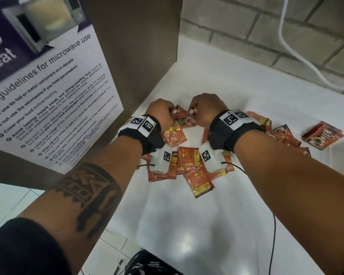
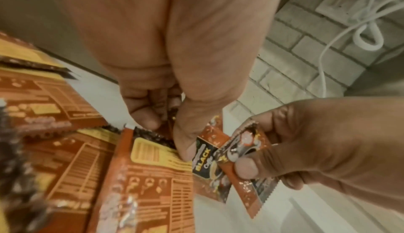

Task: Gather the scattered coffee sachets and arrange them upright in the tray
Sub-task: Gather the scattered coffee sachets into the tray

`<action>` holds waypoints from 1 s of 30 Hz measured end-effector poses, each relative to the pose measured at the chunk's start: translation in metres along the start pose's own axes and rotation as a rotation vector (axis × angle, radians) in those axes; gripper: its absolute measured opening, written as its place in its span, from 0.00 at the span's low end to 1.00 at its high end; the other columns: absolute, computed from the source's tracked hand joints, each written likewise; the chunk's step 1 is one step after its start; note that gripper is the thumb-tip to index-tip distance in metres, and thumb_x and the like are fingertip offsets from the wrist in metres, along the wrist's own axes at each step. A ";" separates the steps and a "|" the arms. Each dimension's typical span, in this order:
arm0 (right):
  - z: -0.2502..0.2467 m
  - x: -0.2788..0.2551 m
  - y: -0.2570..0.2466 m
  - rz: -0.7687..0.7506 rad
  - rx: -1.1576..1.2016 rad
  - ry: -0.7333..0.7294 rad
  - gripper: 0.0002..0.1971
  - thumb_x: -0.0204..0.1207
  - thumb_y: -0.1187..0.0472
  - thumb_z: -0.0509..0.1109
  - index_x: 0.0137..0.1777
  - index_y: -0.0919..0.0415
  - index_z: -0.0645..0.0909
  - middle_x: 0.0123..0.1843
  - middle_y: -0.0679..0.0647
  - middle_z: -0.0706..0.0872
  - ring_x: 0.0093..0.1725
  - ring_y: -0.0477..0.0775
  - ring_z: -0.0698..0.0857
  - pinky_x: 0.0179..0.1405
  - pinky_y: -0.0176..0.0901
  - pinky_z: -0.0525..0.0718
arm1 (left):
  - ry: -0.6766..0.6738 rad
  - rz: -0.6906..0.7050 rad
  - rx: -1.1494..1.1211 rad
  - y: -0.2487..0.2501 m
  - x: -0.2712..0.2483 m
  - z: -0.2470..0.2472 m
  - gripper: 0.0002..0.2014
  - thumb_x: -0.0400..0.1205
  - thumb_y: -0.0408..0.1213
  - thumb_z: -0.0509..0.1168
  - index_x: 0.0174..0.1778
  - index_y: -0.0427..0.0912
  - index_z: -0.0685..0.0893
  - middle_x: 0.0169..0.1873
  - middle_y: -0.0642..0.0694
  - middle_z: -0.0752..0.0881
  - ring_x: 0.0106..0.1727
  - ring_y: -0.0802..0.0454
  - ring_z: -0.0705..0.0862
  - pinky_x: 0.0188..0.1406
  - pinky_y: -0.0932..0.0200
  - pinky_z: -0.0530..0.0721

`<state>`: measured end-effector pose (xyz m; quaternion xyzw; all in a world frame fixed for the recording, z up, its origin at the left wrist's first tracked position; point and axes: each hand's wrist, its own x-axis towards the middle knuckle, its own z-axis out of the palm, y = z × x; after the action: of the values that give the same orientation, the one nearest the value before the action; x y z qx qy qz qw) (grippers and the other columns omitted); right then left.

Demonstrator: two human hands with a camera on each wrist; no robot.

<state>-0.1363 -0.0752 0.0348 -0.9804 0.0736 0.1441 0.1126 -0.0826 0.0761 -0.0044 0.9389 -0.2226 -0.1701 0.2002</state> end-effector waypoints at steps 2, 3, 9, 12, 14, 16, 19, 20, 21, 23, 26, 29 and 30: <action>-0.009 -0.001 0.003 0.014 0.065 0.040 0.14 0.76 0.62 0.74 0.61 0.60 0.88 0.60 0.57 0.88 0.59 0.59 0.85 0.51 0.43 0.81 | 0.032 -0.003 -0.052 -0.002 0.000 -0.009 0.14 0.77 0.37 0.76 0.57 0.42 0.88 0.54 0.43 0.89 0.56 0.42 0.86 0.53 0.54 0.83; -0.012 -0.001 0.003 0.024 0.098 0.047 0.14 0.76 0.62 0.75 0.61 0.59 0.87 0.61 0.56 0.88 0.60 0.59 0.85 0.50 0.41 0.79 | 0.049 0.002 -0.080 -0.002 -0.001 -0.014 0.12 0.78 0.36 0.74 0.57 0.42 0.88 0.53 0.43 0.88 0.54 0.42 0.86 0.53 0.53 0.84; -0.022 -0.003 0.002 0.087 0.241 0.200 0.13 0.74 0.58 0.76 0.57 0.60 0.87 0.56 0.54 0.89 0.55 0.57 0.85 0.48 0.43 0.79 | 0.261 0.017 -0.081 -0.007 -0.013 -0.050 0.05 0.83 0.38 0.68 0.44 0.41 0.81 0.40 0.45 0.85 0.41 0.46 0.81 0.41 0.59 0.72; -0.023 -0.010 -0.004 0.086 0.251 0.129 0.13 0.76 0.56 0.77 0.54 0.63 0.87 0.52 0.57 0.88 0.49 0.57 0.83 0.42 0.42 0.74 | 0.362 -0.006 -0.114 -0.010 -0.020 -0.059 0.07 0.83 0.38 0.68 0.48 0.37 0.86 0.43 0.42 0.89 0.44 0.44 0.85 0.42 0.60 0.75; -0.017 -0.015 -0.015 0.047 0.255 -0.017 0.17 0.75 0.51 0.78 0.57 0.63 0.87 0.51 0.57 0.87 0.51 0.58 0.84 0.42 0.44 0.78 | 0.411 0.004 -0.086 -0.011 -0.027 -0.063 0.06 0.82 0.36 0.68 0.48 0.37 0.86 0.44 0.41 0.89 0.43 0.46 0.84 0.42 0.60 0.73; -0.007 -0.018 -0.031 -0.019 0.210 -0.159 0.21 0.74 0.48 0.79 0.60 0.62 0.86 0.52 0.55 0.86 0.52 0.57 0.83 0.47 0.45 0.80 | 0.449 0.037 -0.029 -0.011 -0.033 -0.066 0.04 0.82 0.32 0.65 0.48 0.37 0.84 0.44 0.39 0.88 0.42 0.45 0.83 0.41 0.60 0.72; 0.015 -0.013 -0.055 -0.079 0.138 -0.243 0.19 0.77 0.50 0.77 0.63 0.61 0.85 0.57 0.56 0.86 0.54 0.56 0.82 0.48 0.41 0.76 | 0.468 0.067 0.042 -0.013 -0.041 -0.069 0.05 0.81 0.30 0.65 0.51 0.38 0.82 0.46 0.35 0.88 0.47 0.34 0.86 0.43 0.54 0.80; 0.021 -0.009 -0.063 -0.086 0.129 -0.253 0.20 0.77 0.50 0.77 0.64 0.59 0.85 0.59 0.56 0.87 0.56 0.57 0.83 0.49 0.41 0.78 | 0.464 0.061 0.063 -0.013 -0.044 -0.070 0.05 0.80 0.29 0.64 0.51 0.38 0.81 0.46 0.34 0.88 0.47 0.33 0.86 0.44 0.50 0.84; 0.027 -0.004 -0.072 -0.085 0.102 -0.266 0.21 0.76 0.49 0.77 0.65 0.58 0.85 0.61 0.56 0.86 0.58 0.57 0.84 0.53 0.41 0.80 | 0.461 0.054 0.083 -0.014 -0.045 -0.072 0.05 0.80 0.29 0.64 0.50 0.38 0.80 0.45 0.34 0.87 0.46 0.33 0.86 0.44 0.46 0.86; 0.037 0.006 -0.087 -0.058 0.015 -0.279 0.24 0.73 0.43 0.78 0.66 0.53 0.84 0.65 0.56 0.83 0.64 0.61 0.81 0.63 0.48 0.80 | 0.461 0.048 0.108 -0.017 -0.048 -0.076 0.04 0.80 0.28 0.64 0.49 0.38 0.80 0.44 0.34 0.87 0.45 0.33 0.86 0.43 0.45 0.87; 0.055 0.019 -0.109 0.008 -0.093 -0.305 0.31 0.70 0.43 0.78 0.72 0.47 0.78 0.71 0.57 0.73 0.71 0.69 0.71 0.70 0.63 0.76 | 0.457 0.037 0.123 -0.022 -0.050 -0.079 0.05 0.80 0.26 0.65 0.50 0.37 0.81 0.45 0.34 0.87 0.47 0.35 0.86 0.41 0.51 0.83; 0.073 0.023 -0.121 0.079 -0.128 -0.353 0.29 0.67 0.47 0.77 0.70 0.48 0.78 0.73 0.57 0.71 0.74 0.69 0.66 0.66 0.65 0.71 | 0.450 0.028 0.121 -0.023 -0.051 -0.078 0.06 0.80 0.26 0.65 0.51 0.37 0.81 0.45 0.35 0.87 0.46 0.36 0.87 0.39 0.53 0.80; 0.077 0.023 -0.122 0.091 -0.138 -0.346 0.26 0.69 0.50 0.76 0.69 0.48 0.78 0.74 0.57 0.70 0.75 0.68 0.64 0.67 0.63 0.69 | 0.452 0.024 0.119 -0.023 -0.051 -0.078 0.06 0.80 0.26 0.65 0.51 0.37 0.82 0.45 0.35 0.87 0.46 0.36 0.86 0.38 0.53 0.79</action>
<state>-0.1134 0.0580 -0.0192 -0.9420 0.0872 0.3202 0.0497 -0.0863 0.1429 0.0642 0.9605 -0.1928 0.0605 0.1912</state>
